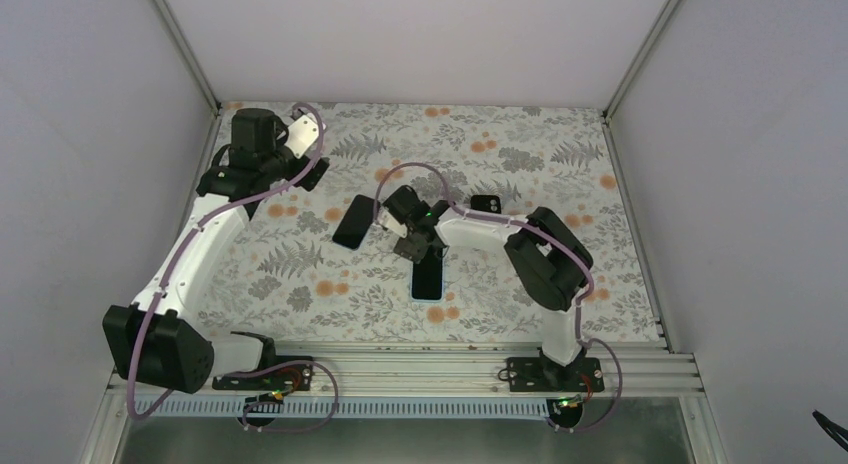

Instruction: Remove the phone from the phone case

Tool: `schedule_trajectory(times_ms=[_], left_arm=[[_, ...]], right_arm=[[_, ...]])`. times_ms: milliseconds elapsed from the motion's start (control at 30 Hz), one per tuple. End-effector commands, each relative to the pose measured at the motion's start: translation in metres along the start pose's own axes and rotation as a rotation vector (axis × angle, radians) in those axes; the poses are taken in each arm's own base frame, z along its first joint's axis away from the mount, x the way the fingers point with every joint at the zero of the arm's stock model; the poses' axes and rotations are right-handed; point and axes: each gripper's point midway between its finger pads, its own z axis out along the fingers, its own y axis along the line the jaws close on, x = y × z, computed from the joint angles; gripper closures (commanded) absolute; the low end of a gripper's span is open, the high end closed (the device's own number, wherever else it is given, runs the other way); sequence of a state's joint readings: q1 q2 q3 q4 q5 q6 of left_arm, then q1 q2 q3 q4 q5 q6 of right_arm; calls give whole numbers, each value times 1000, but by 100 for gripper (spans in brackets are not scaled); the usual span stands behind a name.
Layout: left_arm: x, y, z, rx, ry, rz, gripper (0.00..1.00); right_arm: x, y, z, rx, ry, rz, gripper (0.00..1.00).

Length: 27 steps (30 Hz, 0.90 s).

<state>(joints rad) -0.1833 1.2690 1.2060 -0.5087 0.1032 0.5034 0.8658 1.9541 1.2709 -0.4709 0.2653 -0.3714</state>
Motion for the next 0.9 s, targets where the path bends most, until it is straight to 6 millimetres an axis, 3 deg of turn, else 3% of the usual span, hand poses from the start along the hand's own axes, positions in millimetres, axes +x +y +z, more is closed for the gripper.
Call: schedule_trajectory(times_ms=[0, 233, 367, 467, 533, 633, 733, 867], left_arm=[[3, 2, 6, 7, 6, -18, 0], [5, -5, 7, 43, 1, -15, 0], [7, -10, 9, 68, -3, -19, 0], [8, -11, 10, 71, -2, -20, 0], [8, -11, 9, 69, -5, -17, 0], [4, -9, 7, 70, -14, -13, 0], [0, -9, 4, 77, -20, -10, 0], [-2, -9, 4, 85, -18, -13, 0]], right_arm=[[39, -25, 5, 35, 70, 19, 15], [91, -14, -8, -39, 146, 15, 16], [114, 7, -23, -128, 170, 4, 16], [125, 9, -33, -122, 174, 11, 16], [121, 0, -47, -87, 136, 20, 15], [115, 6, -69, -147, 82, 1, 14], [115, 21, -89, -247, 52, -77, 12], [130, 53, -98, -405, 86, -153, 7]])
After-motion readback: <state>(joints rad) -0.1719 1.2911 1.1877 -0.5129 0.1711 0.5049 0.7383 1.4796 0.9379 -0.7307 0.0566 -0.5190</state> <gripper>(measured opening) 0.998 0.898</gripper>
